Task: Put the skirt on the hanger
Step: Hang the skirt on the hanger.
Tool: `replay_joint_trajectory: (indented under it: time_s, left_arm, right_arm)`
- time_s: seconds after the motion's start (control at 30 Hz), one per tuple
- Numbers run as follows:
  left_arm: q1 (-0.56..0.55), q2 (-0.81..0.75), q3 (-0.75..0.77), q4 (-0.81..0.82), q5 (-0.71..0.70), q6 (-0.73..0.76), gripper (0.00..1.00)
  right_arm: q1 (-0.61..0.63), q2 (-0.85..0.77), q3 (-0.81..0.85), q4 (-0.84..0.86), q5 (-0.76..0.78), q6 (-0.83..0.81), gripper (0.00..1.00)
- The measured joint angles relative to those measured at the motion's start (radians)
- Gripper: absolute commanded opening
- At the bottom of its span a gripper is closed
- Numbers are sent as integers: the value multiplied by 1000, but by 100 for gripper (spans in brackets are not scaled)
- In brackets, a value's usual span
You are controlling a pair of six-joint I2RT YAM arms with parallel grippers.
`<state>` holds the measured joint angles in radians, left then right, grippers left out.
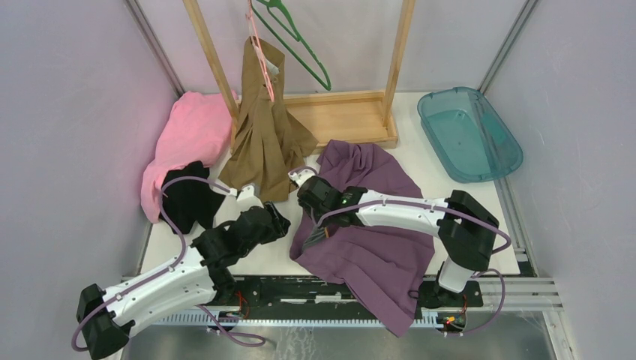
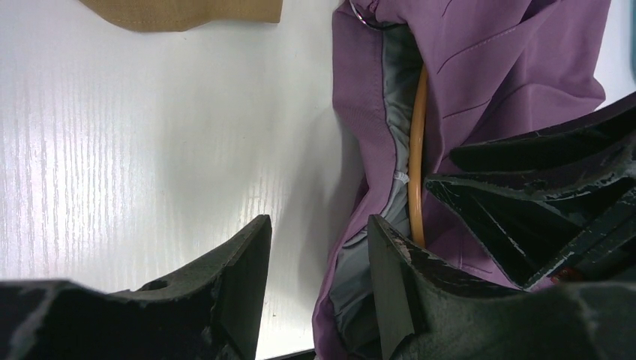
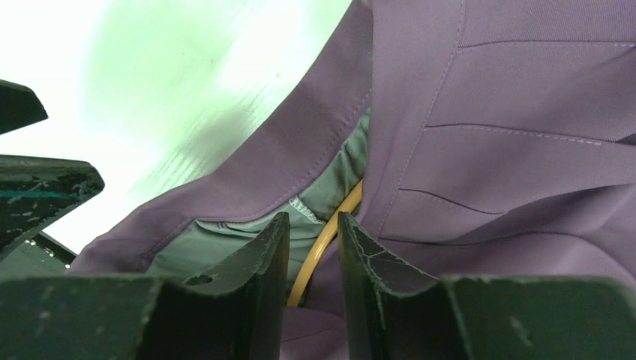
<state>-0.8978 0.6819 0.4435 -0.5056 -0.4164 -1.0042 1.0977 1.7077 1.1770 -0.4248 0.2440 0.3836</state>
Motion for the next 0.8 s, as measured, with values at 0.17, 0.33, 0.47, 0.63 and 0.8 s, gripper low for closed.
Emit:
replay_joint_trajectory:
  time_s: [0.17,0.33,0.47,0.63,0.8]
  left_arm:
    - [0,-15,0,-10,0,0,57]
    - [0,-26,0,-24,0,0,56]
    - [0,-49,0,-34,-1,0,56]
    - [0,-56,-2,-39,-1,0,55]
    - [0,-56,-4,-39,-1,0,55]
  right_arm:
    - [-1,48,28,3,-8,21,36]
    - [-14,121,36,1,-17,57,37]
    - [-32,130,35,-2,-17,77,37]
    - [-44,129,35,-3,-7,91,38]
    - [-49,120,34,-6,10,91,39]
